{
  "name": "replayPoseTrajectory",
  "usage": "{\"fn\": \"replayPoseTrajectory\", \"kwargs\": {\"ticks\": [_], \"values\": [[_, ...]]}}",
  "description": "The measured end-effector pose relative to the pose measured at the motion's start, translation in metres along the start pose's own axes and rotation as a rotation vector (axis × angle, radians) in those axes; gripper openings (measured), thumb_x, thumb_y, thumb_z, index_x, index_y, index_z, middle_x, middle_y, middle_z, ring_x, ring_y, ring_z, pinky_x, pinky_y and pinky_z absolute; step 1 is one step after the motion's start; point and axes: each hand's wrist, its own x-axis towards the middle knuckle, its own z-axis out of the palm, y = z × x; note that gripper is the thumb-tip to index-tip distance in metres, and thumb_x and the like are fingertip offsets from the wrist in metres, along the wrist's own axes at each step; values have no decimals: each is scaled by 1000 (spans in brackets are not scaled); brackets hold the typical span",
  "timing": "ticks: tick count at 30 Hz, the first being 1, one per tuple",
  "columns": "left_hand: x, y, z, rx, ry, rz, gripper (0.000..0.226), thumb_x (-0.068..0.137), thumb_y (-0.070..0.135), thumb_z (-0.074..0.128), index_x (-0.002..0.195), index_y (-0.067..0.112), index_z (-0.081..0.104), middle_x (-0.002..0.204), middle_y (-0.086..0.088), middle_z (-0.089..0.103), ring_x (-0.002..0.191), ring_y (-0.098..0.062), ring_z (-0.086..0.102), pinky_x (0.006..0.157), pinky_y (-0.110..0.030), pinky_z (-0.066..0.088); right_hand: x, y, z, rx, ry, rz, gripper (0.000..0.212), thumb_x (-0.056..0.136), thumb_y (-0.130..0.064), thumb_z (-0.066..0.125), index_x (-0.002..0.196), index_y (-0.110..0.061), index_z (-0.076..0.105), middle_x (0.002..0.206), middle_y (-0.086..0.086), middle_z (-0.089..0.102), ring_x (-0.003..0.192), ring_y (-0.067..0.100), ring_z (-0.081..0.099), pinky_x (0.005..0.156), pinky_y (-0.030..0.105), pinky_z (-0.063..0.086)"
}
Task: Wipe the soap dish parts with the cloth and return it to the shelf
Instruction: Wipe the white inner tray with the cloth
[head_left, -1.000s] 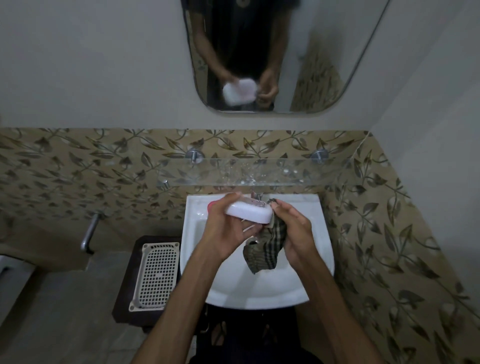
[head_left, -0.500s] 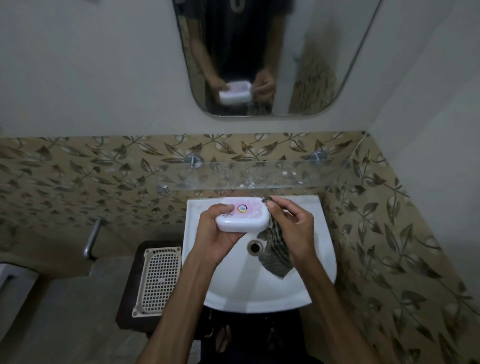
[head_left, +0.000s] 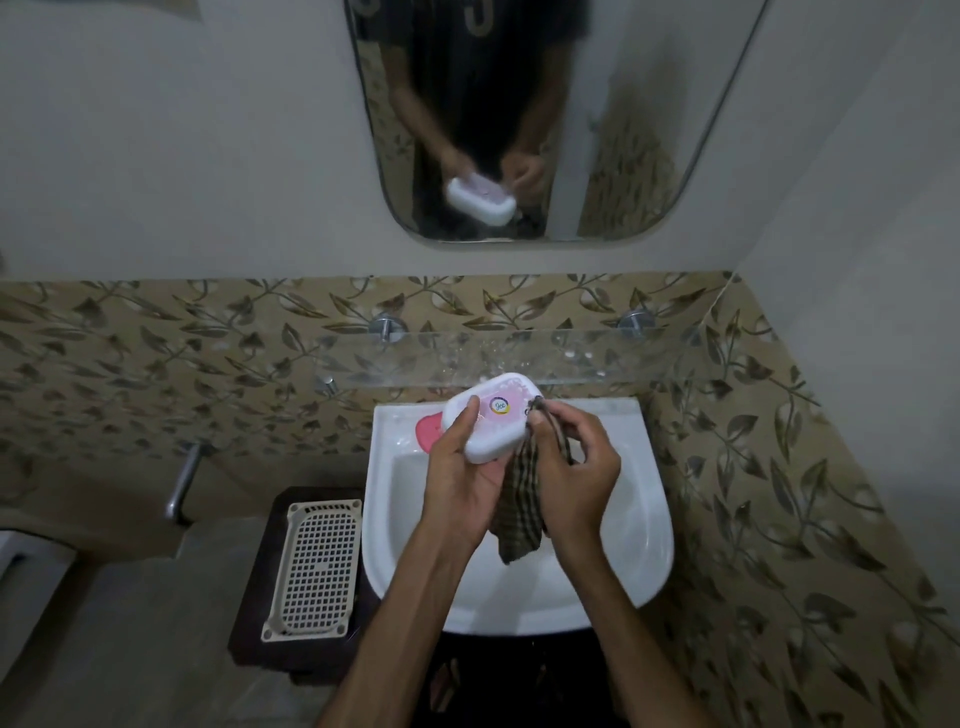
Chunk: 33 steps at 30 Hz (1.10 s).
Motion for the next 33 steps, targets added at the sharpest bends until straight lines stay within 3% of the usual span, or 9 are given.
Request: {"fn": "replayPoseTrajectory", "kwargs": {"ticks": [2,5,8,12,16,21,25,30,33], "values": [[1,0,-1,14,14,-2,41,97,24,63,126,-4,68,119,-24,74,101,-29,76,93,-40,63,-10,-3,3,-34,-111,-125,20,93,-7,79,106,-22,81,102,-13,75,101,7,72,86,19,56],[0,-5,1,44,-8,-29,40,106,30,53,104,5,84,109,-18,79,95,-25,79,77,-36,65,-10,0,4,-75,-156,-224,20,92,-5,80,108,-17,82,104,-6,75,101,5,72,87,16,55],[-3,-10,1,93,-32,-31,41,107,33,51,102,11,85,111,-16,79,99,-24,78,81,-33,63,6,1,2,-62,-49,-30,20,93,-12,80,109,-24,81,103,-7,73,99,3,71,85,19,59],[0,-10,-4,103,-20,-42,44,102,45,59,104,7,82,104,-14,76,95,-25,75,88,-37,63,-17,-4,6,-132,-294,-292,22,94,-18,78,115,-18,83,102,-5,67,100,5,69,86,18,55],[2,-16,0,114,-80,10,46,111,40,46,110,13,83,113,-11,80,104,-21,77,85,-31,62,18,2,3,-58,-37,33,20,92,-14,81,112,-15,83,104,-4,69,98,4,70,84,26,61],[3,-10,-4,278,-44,128,30,104,30,56,112,17,82,114,-14,79,105,-23,77,82,-32,61,7,-1,7,-25,-252,-140,19,92,-16,79,110,-22,83,106,-12,78,104,10,75,89,23,60],[-1,-17,-3,501,-127,157,45,81,19,58,122,17,76,111,-11,78,99,-23,75,75,-31,60,43,-1,5,95,-93,237,17,96,-12,77,108,-23,81,106,-1,81,104,18,76,90,36,64],[3,-6,-11,611,-158,210,42,72,17,54,105,17,79,96,-12,75,89,-24,72,71,-36,56,21,-7,6,110,-332,-49,27,90,-16,80,105,-38,82,107,-12,80,105,8,75,90,16,57],[4,-5,-10,771,-119,213,42,72,18,56,109,18,76,100,-10,76,97,-28,70,81,-42,58,40,-7,9,179,-254,166,25,93,-12,79,102,-35,82,103,-9,82,102,12,77,93,30,62]]}}
